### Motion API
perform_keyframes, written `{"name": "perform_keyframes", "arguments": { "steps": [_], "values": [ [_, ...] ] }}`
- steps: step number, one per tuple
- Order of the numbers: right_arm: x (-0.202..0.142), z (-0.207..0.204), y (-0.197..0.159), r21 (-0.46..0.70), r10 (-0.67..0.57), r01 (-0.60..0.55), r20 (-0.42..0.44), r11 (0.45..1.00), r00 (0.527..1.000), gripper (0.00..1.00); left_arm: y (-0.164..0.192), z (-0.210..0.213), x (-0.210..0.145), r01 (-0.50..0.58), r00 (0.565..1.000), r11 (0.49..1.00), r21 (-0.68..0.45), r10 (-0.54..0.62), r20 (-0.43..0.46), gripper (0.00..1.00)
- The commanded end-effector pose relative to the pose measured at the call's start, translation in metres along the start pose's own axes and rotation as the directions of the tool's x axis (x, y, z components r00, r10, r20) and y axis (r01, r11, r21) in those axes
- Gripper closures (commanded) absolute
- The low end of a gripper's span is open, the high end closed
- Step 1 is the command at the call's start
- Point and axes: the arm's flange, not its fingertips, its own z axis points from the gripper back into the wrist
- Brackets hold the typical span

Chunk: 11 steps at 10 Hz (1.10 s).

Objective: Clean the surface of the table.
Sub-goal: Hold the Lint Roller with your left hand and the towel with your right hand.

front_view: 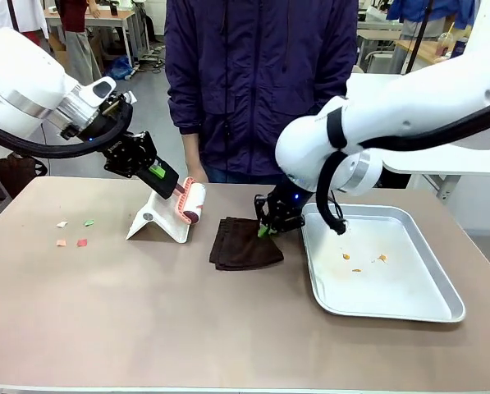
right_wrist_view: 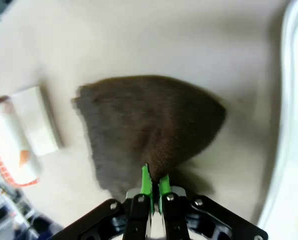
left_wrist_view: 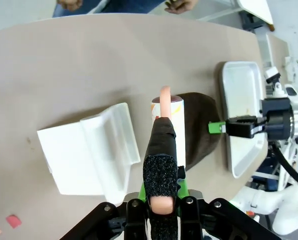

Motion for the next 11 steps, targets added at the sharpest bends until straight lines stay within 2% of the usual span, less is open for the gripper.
{"name": "perform_keyframes", "arguments": {
  "steps": [1, 2, 4, 5, 7, 9, 11],
  "values": [
    [-0.018, 0.042, -0.042, 0.318, 0.108, -0.099, -0.011, 0.943, 0.994, 1.0, 0.015, 0.021, -0.032, 0.03, 1.0, 0.991, -0.134, -0.03, 0.004, 1.0],
    [-0.02, 0.053, -0.058, 0.4, 0.167, -0.146, -0.017, 0.905, 0.986, 1.0, 0.025, 0.036, -0.047, 0.023, 1.0, 0.983, -0.184, -0.023, 0.004, 1.0],
    [-0.024, 0.069, -0.093, 0.62, 0.276, -0.208, -0.014, 0.757, 0.961, 1.0, 0.05, 0.063, -0.077, 0.018, 0.998, 0.963, -0.27, -0.003, 0.056, 1.0],
    [-0.029, 0.078, -0.111, 0.692, 0.323, -0.231, -0.003, 0.684, 0.946, 1.0, 0.065, 0.08, -0.092, 0.009, 0.995, 0.943, -0.333, 0.025, 0.095, 1.0],
    [-0.044, 0.102, -0.141, 0.779, 0.398, -0.252, 0.003, 0.575, 0.918, 1.0, 0.094, 0.109, -0.101, -0.01, 0.985, 0.899, -0.438, 0.086, 0.152, 1.0],
    [-0.068, 0.133, -0.182, 0.785, 0.36, -0.27, 0.063, 0.558, 0.931, 1.0, 0.138, 0.152, -0.101, -0.048, 0.986, 0.855, -0.517, 0.124, 0.114, 1.0],
    [-0.092, 0.171, -0.242, 0.816, 0.261, -0.265, 0.145, 0.514, 0.954, 1.0, 0.196, 0.202, -0.11, 0.006, 1.0, 0.815, -0.58, 0.003, 0.015, 1.0]
  ]
}}
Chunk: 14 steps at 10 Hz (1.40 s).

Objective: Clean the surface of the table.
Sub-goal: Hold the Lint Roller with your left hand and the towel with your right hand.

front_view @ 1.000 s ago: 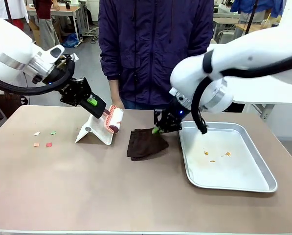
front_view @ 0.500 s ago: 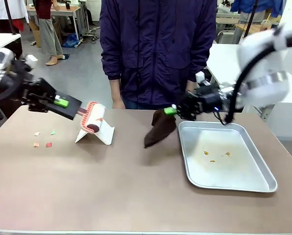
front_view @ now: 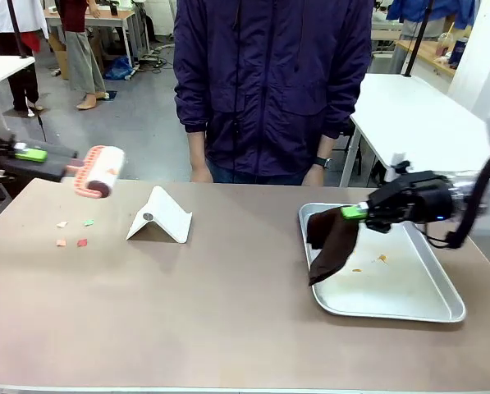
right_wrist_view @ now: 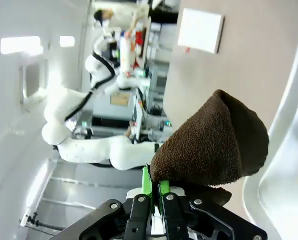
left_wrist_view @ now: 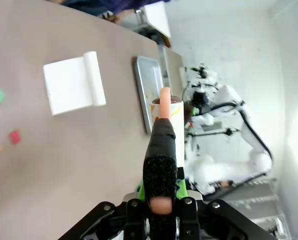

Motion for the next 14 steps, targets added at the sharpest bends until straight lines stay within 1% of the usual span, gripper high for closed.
{"name": "perform_keyframes", "arguments": {
  "steps": [1, 2, 3, 4, 5, 6, 7, 8, 9, 10, 11, 14],
  "values": [
    [-0.037, 0.068, 0.011, 0.023, 0.013, -0.016, 0.144, 1.0, 0.989, 1.0, 0.027, 0.066, 0.015, 0.05, 0.992, 0.995, -0.086, -0.06, -0.111, 1.0],
    [-0.05, 0.11, 0.011, 0.056, -0.026, 0.013, 0.228, 0.998, 0.973, 1.0, 0.042, 0.094, 0.013, 0.047, 0.989, 0.994, -0.096, -0.06, -0.135, 1.0],
    [-0.058, 0.138, 0.008, 0.059, -0.046, 0.03, 0.302, 0.998, 0.952, 1.0, 0.058, 0.116, 0.01, 0.048, 0.99, 0.995, -0.084, -0.059, -0.129, 1.0],
    [-0.068, 0.161, 0.001, 0.091, -0.03, 0.001, 0.322, 0.996, 0.946, 1.0, 0.07, 0.132, 0.0, 0.106, 0.99, 0.985, -0.136, -0.118, -0.082, 1.0],
    [-0.083, 0.183, -0.013, 0.12, -0.007, -0.035, 0.332, 0.992, 0.943, 1.0, 0.082, 0.146, -0.012, 0.115, 0.991, 0.982, -0.149, -0.123, -0.05, 1.0],
    [-0.095, 0.195, -0.024, 0.138, -0.022, -0.032, 0.368, 0.99, 0.93, 1.0, 0.092, 0.159, -0.025, 0.135, 0.99, 0.979, -0.153, -0.14, -0.023, 1.0],
    [-0.106, 0.204, -0.036, 0.167, -0.011, -0.06, 0.394, 0.984, 0.919, 1.0, 0.098, 0.163, -0.034, 0.126, 0.992, 0.98, -0.152, -0.127, 0.004, 1.0],
    [-0.111, 0.206, -0.047, 0.193, 0.009, -0.094, 0.401, 0.977, 0.916, 1.0, 0.103, 0.161, -0.038, 0.114, 0.994, 0.982, -0.154, -0.111, 0.024, 1.0],
    [-0.111, 0.205, -0.049, 0.181, -0.005, -0.077, 0.415, 0.981, 0.91, 1.0, 0.106, 0.158, -0.036, 0.077, 0.997, 0.984, -0.16, -0.073, 0.034, 1.0],
    [-0.109, 0.204, -0.048, 0.187, 0.0, -0.089, 0.428, 0.978, 0.904, 1.0, 0.11, 0.155, -0.031, 0.021, 0.999, 0.988, -0.154, -0.017, 0.03, 1.0],
    [-0.114, 0.199, -0.045, 0.175, -0.041, -0.037, 0.426, 0.984, 0.904, 1.0, 0.11, 0.164, -0.04, 0.091, 0.996, 0.987, -0.134, -0.09, 0.011, 1.0],
    [-0.114, 0.199, -0.045, 0.175, -0.041, -0.037, 0.426, 0.984, 0.904, 1.0, 0.11, 0.164, -0.04, 0.091, 0.996, 0.987, -0.134, -0.09, 0.011, 1.0]
  ]
}}
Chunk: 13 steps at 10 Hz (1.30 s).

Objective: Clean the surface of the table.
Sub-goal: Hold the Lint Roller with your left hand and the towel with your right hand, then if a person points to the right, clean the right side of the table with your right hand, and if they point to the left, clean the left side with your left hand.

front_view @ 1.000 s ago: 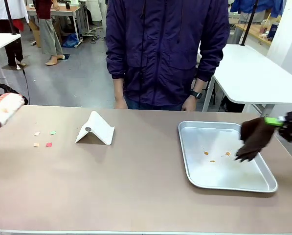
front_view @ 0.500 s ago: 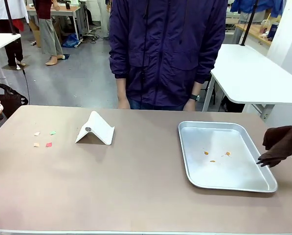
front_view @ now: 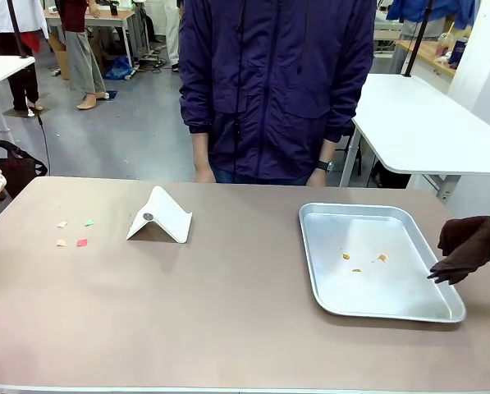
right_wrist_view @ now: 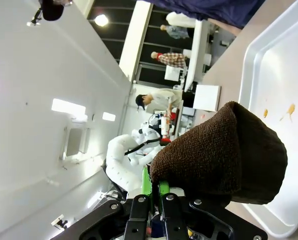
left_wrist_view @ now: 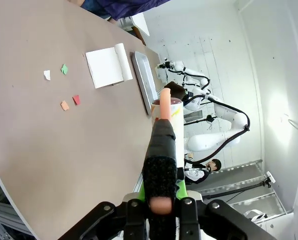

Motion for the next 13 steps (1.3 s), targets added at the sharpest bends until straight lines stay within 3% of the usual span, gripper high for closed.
{"name": "perform_keyframes", "arguments": {
  "steps": [1, 13],
  "values": [
    [0.0006, -0.0009, 0.0071, -0.006, -0.003, 0.003, -0.002, 1.0, 1.0, 1.0, -0.0028, 0.0005, -0.0025, 0.018, 1.0, 1.0, -0.004, -0.018, -0.002, 1.0],
    [0.0006, -0.0009, 0.0071, -0.006, -0.003, 0.003, -0.002, 1.0, 1.0, 1.0, -0.0028, 0.0005, -0.0025, 0.018, 1.0, 1.0, -0.004, -0.018, -0.002, 1.0]
  ]
}}
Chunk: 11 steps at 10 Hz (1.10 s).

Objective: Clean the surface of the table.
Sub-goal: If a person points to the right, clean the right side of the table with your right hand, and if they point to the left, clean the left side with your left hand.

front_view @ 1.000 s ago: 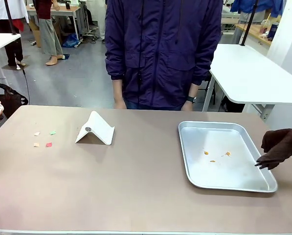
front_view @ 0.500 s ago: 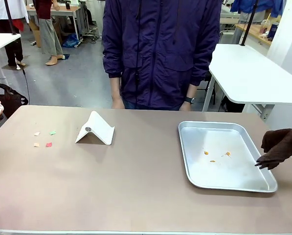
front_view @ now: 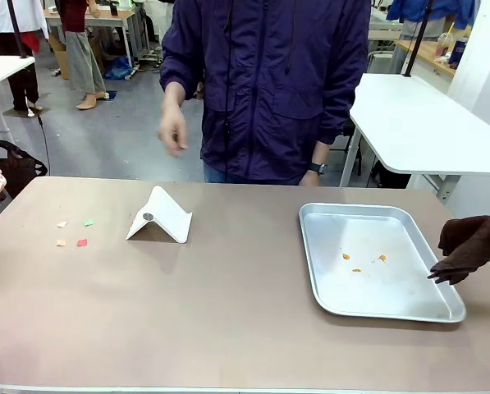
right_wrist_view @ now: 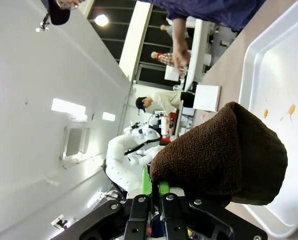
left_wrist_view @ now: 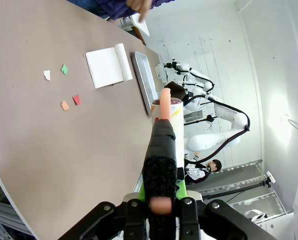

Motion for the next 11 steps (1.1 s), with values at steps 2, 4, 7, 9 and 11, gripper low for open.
{"name": "perform_keyframes", "arguments": {
  "steps": [2, 4, 7, 9, 11],
  "values": [
    [0.0, -0.001, 0.007, -0.006, -0.004, 0.004, -0.001, 1.0, 1.0, 1.0, -0.003, 0.0, -0.003, 0.018, 1.0, 1.0, -0.004, -0.018, -0.002, 1.0],
    [0.0, -0.001, 0.007, -0.006, -0.004, 0.004, -0.001, 1.0, 1.0, 1.0, -0.003, 0.0, -0.003, 0.018, 1.0, 1.0, -0.004, -0.018, -0.002, 1.0],
    [0.0, -0.001, 0.007, -0.006, -0.004, 0.004, -0.001, 1.0, 1.0, 1.0, -0.003, 0.0, -0.003, 0.018, 1.0, 1.0, -0.004, -0.018, -0.002, 1.0],
    [0.0, -0.001, 0.007, -0.006, -0.004, 0.004, -0.001, 1.0, 1.0, 1.0, 0.0, 0.0, 0.0, 0.0, 1.0, 1.0, 0.0, 0.0, 0.0, 0.78],
    [0.0, -0.001, 0.007, -0.006, -0.004, 0.004, -0.001, 1.0, 1.0, 1.0, -0.023, -0.003, 0.002, -0.105, 0.991, 0.989, 0.1, 0.096, 0.096, 0.78]
  ]
}}
